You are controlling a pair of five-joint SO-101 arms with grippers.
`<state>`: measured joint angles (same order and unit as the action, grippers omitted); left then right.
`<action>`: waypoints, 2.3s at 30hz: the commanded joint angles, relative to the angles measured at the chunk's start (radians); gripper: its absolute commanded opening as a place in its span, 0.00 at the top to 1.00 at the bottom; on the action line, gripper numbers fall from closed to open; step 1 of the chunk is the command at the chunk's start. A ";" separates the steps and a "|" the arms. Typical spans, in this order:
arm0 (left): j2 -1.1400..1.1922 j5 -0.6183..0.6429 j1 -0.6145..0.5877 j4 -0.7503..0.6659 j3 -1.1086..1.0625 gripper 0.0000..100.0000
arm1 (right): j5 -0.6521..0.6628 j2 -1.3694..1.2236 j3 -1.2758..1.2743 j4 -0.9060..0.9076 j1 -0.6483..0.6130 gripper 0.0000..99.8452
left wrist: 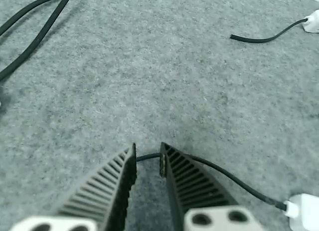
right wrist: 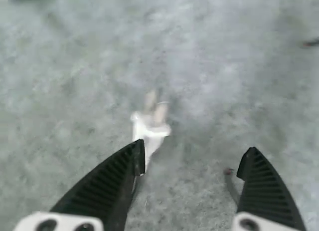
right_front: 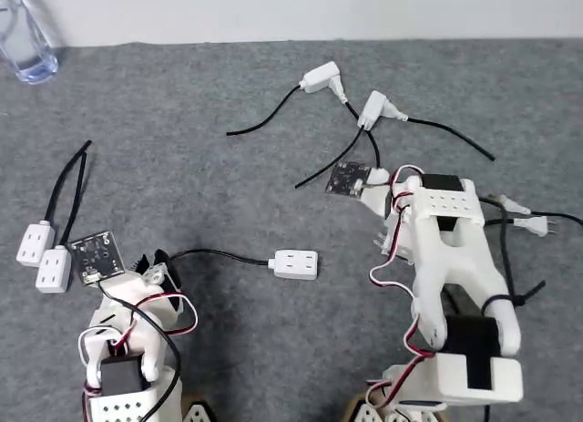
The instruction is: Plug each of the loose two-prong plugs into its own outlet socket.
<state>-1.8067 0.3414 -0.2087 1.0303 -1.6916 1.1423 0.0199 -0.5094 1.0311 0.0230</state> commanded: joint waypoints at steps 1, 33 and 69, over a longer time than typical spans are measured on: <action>-0.008 -0.008 -0.003 0.006 0.008 0.92 | -0.137 -0.004 -0.020 -0.061 -0.045 0.71; -0.006 -0.008 -0.002 0.008 0.008 0.92 | -0.135 -0.001 -0.028 -0.217 0.142 0.72; -0.009 -0.009 -0.005 0.034 0.008 0.92 | -0.265 0.166 -0.158 0.168 -0.068 0.72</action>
<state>-1.8067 0.3414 -0.2087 1.0610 -1.6916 0.9060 0.1841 -0.6751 1.2213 -0.0338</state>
